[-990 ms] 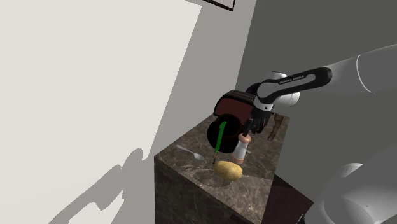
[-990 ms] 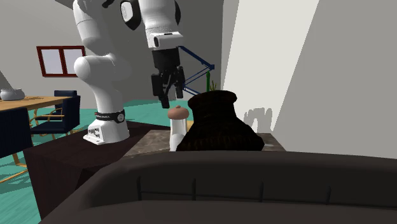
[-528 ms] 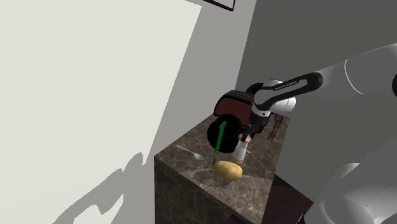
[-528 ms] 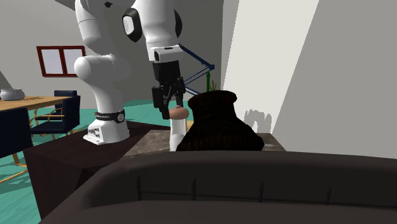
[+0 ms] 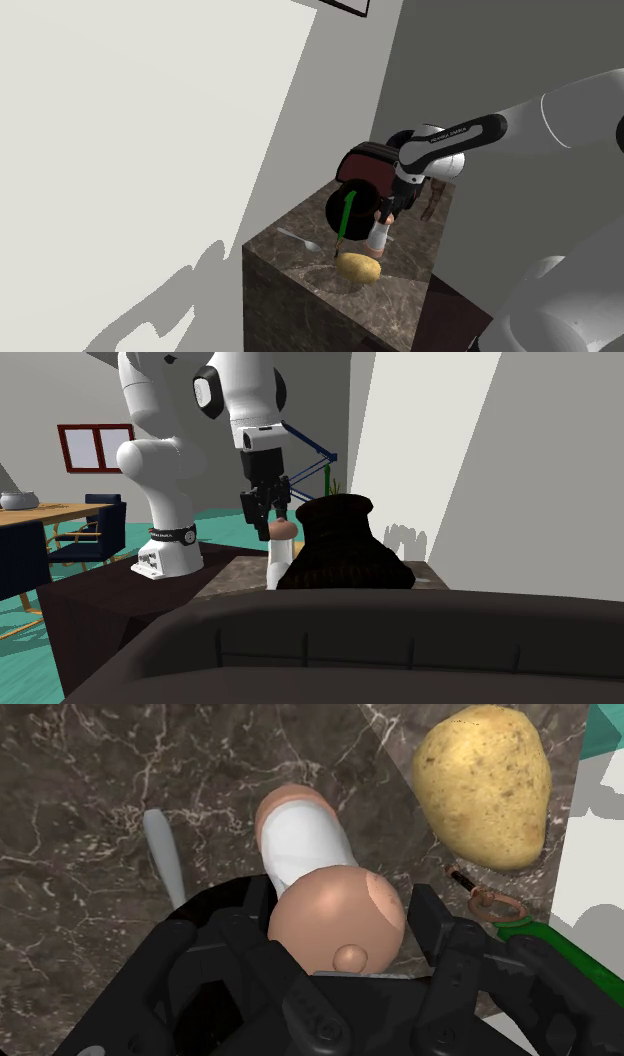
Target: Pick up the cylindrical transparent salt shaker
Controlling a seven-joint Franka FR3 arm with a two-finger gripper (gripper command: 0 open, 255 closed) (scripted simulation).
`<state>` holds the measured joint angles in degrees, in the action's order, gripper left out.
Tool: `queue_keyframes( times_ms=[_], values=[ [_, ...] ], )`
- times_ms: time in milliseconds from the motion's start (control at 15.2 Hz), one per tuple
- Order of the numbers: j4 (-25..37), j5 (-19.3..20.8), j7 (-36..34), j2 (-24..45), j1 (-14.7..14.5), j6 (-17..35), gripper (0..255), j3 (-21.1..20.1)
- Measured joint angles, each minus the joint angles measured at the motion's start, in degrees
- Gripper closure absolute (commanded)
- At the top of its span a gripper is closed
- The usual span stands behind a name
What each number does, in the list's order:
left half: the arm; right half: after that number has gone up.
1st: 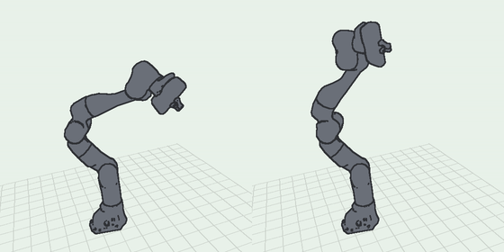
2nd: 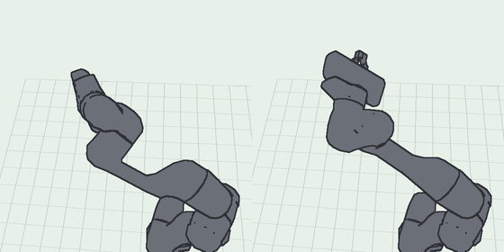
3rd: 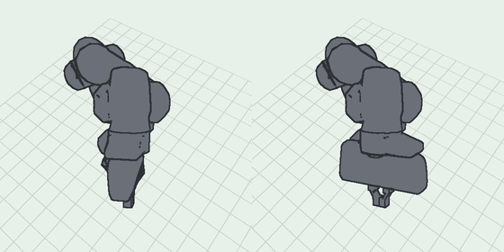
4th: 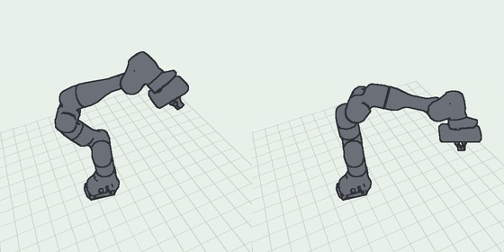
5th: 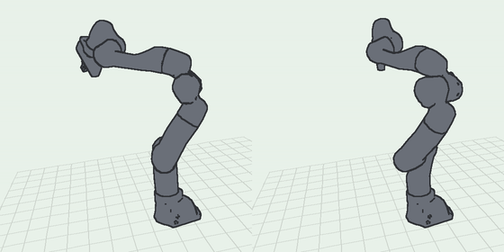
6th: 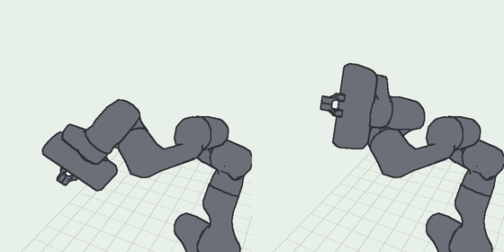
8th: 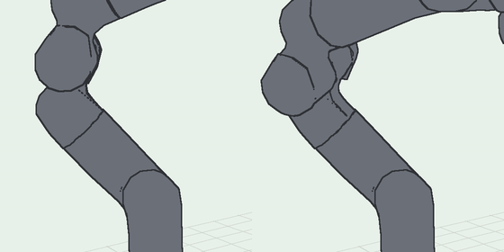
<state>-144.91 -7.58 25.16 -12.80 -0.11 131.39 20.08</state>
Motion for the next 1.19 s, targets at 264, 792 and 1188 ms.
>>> queue_keyframes(
  times_ms=[264, 792, 1188],
  values=[
    [0.44, 0.35, -0.29, -0.47, 0.15, -1.02, 255, -0.05],
    [3.42, 2.20, -2.30, -4.14, 0.79, -7.40, 255, -0.69],
    [6.10, 3.02, -3.64, -6.29, 1.00, -12.03, 255, -1.28]
  ],
)
